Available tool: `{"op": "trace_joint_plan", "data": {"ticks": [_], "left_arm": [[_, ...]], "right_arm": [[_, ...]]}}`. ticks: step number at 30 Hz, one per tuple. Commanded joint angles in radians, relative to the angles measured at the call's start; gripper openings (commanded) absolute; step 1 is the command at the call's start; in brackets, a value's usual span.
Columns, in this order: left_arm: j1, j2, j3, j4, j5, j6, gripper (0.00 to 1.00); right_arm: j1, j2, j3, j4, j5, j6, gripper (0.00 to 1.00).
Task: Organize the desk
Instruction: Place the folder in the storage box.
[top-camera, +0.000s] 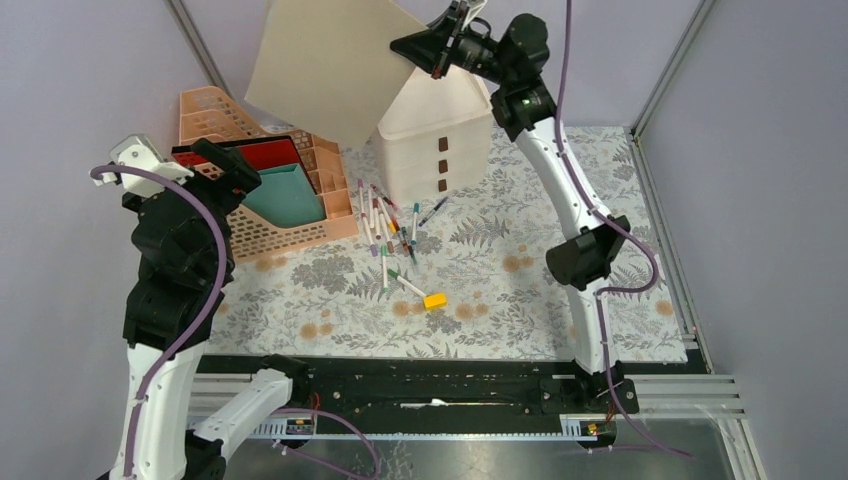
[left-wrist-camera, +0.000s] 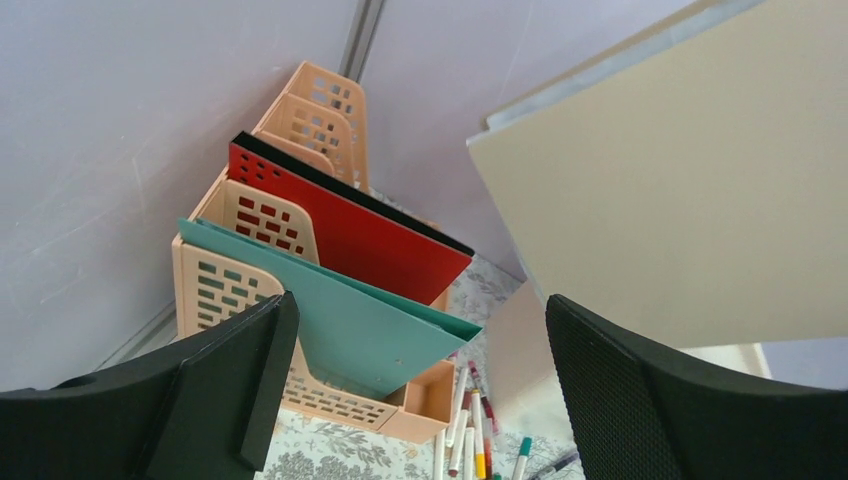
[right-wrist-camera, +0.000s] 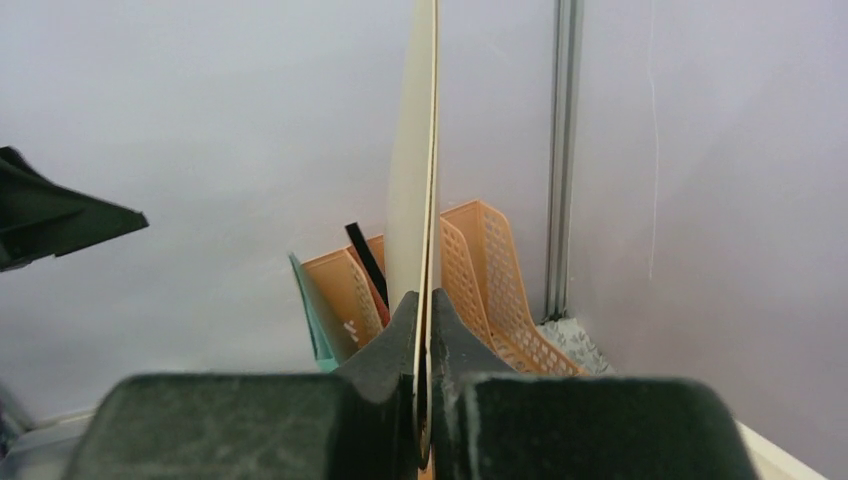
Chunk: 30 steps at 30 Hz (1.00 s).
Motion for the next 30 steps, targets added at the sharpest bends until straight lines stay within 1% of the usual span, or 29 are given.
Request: {"op": "trace_joint_plan", "data": {"ticks": [1,9,15,22,27,30], "left_arm": [[0.001,0.007,-0.032,0.005,-0.07,-0.035,0.99],[0.001,0.029,-0.048,0.005,-0.098,-0.07,0.99],[0.001,0.065,-0.039,0.003,-0.093,-0.08,0.98],[0.002,0.119,0.006,-0.006,-0.087,-0.04,0.98],[0.002,0.162,0.046,-0.023,-0.087,-0.013,0.99],[0.002,0.173,0.062,-0.01,-0.096,0.014,0.99]], "right_arm": [[0.041,0.022,0.05,0.198,0.149,-0.068,0.0],[0.094,0.126,0.044,0.319,0.244,-0.117,0.0],[0.125,0.224,0.039,0.426,0.297,-0.144,0.0],[0.175,0.344,0.079,0.501,0.356,-0.18,0.0],[0.197,0.383,0.057,0.531,0.365,-0.183,0.0],[0.202,0.4,0.044,0.544,0.336,-0.182,0.0]]}}
